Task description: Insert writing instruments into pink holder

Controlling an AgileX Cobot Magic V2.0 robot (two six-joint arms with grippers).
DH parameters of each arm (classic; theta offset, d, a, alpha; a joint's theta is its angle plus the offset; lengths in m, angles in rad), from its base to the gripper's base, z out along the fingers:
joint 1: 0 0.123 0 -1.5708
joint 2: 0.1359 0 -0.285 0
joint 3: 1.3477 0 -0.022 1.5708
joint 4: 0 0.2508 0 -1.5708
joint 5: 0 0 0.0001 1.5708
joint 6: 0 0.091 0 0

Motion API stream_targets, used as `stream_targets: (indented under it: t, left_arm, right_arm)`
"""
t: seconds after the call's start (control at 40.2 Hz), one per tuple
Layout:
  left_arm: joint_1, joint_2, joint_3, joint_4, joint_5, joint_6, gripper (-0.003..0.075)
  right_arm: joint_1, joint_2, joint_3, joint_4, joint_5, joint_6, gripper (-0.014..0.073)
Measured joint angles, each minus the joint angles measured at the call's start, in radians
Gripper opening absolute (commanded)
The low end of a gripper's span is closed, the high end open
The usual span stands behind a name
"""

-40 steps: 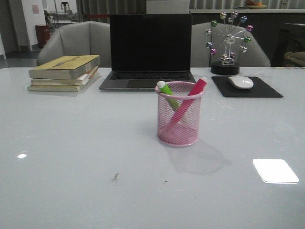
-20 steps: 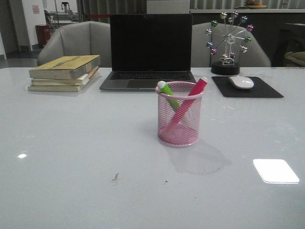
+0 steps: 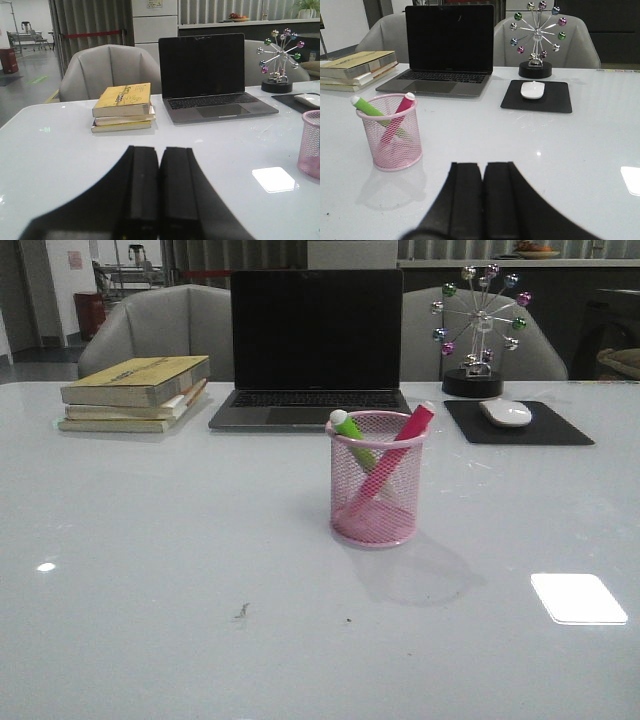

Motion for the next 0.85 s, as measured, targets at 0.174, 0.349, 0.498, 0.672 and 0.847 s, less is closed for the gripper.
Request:
stream_targets:
  t: [0.174, 0.349, 0.498, 0.672, 0.847]
  left_arm:
    - [0.0, 0.0, 0.0, 0.0, 0.002, 0.0, 0.0091]
    - [0.0, 0.0, 0.0, 0.0, 0.002, 0.0, 0.0091]
    - [0.0, 0.0, 0.0, 0.0, 0.002, 0.0, 0.0091]
    - [0.0, 0.0, 0.0, 0.0, 0.002, 0.0, 0.0091]
    - [0.0, 0.0, 0.0, 0.0, 0.002, 0.0, 0.0091]
  right_arm:
    - [0.0, 0.0, 0.0, 0.003, 0.008, 0.0, 0.0087]
    - [0.0, 0.0, 0.0, 0.004, 0.021, 0.0, 0.0087]
    - [0.0, 0.0, 0.0, 0.004, 0.021, 0.001, 0.0087]
    - [0.0, 0.0, 0.0, 0.004, 0.021, 0.001, 0.0087]
    - [0.0, 0.0, 0.0, 0.004, 0.023, 0.001, 0.0087]
